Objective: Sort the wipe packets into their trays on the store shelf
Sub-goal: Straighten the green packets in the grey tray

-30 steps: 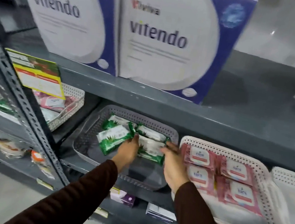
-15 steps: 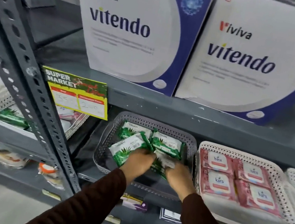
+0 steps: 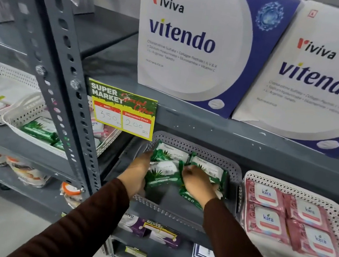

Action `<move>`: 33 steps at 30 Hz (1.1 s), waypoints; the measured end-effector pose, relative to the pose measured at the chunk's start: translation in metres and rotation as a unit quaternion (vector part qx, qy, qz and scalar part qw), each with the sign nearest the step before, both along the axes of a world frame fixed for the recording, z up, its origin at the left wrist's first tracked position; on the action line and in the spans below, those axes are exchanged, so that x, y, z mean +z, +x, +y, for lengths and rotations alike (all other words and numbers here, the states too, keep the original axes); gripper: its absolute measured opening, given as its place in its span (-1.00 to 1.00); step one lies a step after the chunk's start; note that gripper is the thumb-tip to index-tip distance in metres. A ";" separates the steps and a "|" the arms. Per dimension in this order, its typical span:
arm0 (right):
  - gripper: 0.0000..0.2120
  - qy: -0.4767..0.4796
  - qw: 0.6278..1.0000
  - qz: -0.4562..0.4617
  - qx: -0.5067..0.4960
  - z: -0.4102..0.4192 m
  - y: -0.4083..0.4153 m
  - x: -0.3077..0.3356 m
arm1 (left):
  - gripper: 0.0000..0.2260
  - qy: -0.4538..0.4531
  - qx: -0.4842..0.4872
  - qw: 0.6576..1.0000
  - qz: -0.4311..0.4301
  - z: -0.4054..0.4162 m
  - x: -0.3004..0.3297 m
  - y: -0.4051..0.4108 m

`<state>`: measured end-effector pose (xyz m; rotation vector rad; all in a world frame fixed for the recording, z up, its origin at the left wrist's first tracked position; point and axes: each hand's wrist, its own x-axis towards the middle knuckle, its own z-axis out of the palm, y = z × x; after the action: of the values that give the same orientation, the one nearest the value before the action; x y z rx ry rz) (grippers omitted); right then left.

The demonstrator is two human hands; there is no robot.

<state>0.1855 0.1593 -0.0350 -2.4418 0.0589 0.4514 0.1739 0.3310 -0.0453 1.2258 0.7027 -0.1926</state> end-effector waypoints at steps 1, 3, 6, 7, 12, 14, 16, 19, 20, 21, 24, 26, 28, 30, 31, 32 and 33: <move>-0.60 0.000 1.000 -0.007 0.011 0.001 -0.007 -0.002 | -0.42 0.043 -0.024 0.999 -0.001 0.004 -0.015 0.011; -0.60 -0.013 0.999 -0.026 0.022 -0.001 -0.024 -0.006 | -0.49 0.154 -0.115 0.981 -0.008 0.004 -0.008 0.006; -0.56 -0.146 0.982 -0.117 -0.010 -0.015 -0.049 -0.013 | -0.64 0.397 -0.266 0.876 -0.060 -0.005 0.022 -0.022; -0.55 -0.178 0.974 -0.137 -0.028 -0.023 -0.055 -0.013 | -0.64 0.447 -0.299 0.838 -0.091 -0.006 0.019 -0.026; -0.26 -0.089 0.993 -0.040 0.073 -0.064 -0.055 -0.038 | -0.69 0.600 -0.430 0.660 -0.137 -0.015 0.004 -0.023; -0.17 -0.085 0.989 -0.052 0.107 -0.072 -0.046 -0.041 | -0.70 0.637 -0.442 0.615 -0.145 -0.018 0.005 -0.019; -0.16 -0.120 0.981 -0.052 0.143 -0.075 -0.038 -0.040 | -0.72 0.645 -0.441 0.605 -0.156 -0.019 0.002 -0.016; -0.28 -0.169 0.969 -0.043 0.178 -0.069 -0.039 -0.041 | -0.73 0.620 -0.430 0.630 -0.181 -0.021 0.002 -0.015; -0.35 -0.172 0.968 -0.036 0.179 -0.067 -0.041 -0.041 | -0.73 0.615 -0.424 0.640 -0.182 -0.021 0.000 -0.013; -0.40 -0.175 0.968 -0.026 0.180 -0.065 -0.041 -0.040 | -0.73 0.612 -0.420 0.645 -0.181 -0.020 -0.002 -0.010; -0.45 -0.202 0.963 -0.021 0.177 -0.064 -0.033 -0.033 | -0.75 0.602 -0.400 0.671 -0.166 -0.020 -0.004 0.000; -0.46 -0.226 0.960 -0.089 0.137 -0.064 -0.022 -0.028 | -0.72 0.630 -0.377 0.652 -0.191 -0.021 -0.006 0.010; -0.44 -0.232 0.960 -0.127 0.088 -0.063 -0.005 -0.024 | -0.60 0.679 -0.387 0.582 -0.223 -0.023 -0.007 0.022; -0.43 -0.224 0.964 -0.111 0.092 -0.059 0.010 -0.026 | -0.51 0.687 -0.420 0.554 -0.210 -0.025 -0.010 0.034; -0.43 -0.216 0.966 -0.098 0.106 -0.056 0.015 -0.030 | -0.50 0.686 -0.435 0.550 -0.192 -0.026 -0.015 0.038; -0.43 -0.208 0.967 -0.087 0.119 -0.053 0.017 -0.034 | -0.49 0.684 -0.446 0.550 -0.176 -0.028 -0.020 0.038; -0.44 -0.202 0.968 -0.084 0.125 -0.051 0.018 -0.039 | -0.49 0.681 -0.450 0.553 -0.164 -0.031 -0.025 0.037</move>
<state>0.2038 0.1083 -0.0737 -2.8977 -0.2562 0.3650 0.2112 0.3003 -0.0707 3.0062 -0.4236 -0.2369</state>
